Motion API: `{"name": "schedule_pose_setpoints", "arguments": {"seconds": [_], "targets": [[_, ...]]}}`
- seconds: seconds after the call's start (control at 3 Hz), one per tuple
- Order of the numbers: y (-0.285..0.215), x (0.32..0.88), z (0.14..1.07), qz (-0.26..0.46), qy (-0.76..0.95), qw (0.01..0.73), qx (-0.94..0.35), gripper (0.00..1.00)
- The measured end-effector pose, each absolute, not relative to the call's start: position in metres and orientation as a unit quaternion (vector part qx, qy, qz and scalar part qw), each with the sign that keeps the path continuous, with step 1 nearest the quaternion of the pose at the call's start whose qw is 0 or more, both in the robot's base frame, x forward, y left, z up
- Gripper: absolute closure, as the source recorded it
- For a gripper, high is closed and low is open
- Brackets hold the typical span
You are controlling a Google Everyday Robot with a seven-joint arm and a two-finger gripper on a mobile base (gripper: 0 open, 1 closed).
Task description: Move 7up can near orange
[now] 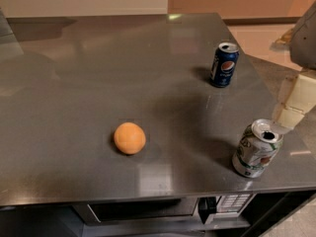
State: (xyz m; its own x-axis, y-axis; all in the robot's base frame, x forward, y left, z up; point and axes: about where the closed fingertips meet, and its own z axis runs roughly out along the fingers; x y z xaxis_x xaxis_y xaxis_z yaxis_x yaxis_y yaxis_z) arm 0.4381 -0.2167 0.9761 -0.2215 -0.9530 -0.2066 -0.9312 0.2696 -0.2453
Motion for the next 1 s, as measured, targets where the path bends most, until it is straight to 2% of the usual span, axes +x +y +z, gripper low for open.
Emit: {"name": "schedule_pose_setpoints", "arguments": {"seconds": [0.33, 1.0], "targets": [[-0.217, 0.438, 0.976, -0.034, 0.781, 0.159, -0.603, 0.0], [-0.209, 0.414, 0.958, 0.015, 0.768, 0.161, -0.62, 0.0]]}}
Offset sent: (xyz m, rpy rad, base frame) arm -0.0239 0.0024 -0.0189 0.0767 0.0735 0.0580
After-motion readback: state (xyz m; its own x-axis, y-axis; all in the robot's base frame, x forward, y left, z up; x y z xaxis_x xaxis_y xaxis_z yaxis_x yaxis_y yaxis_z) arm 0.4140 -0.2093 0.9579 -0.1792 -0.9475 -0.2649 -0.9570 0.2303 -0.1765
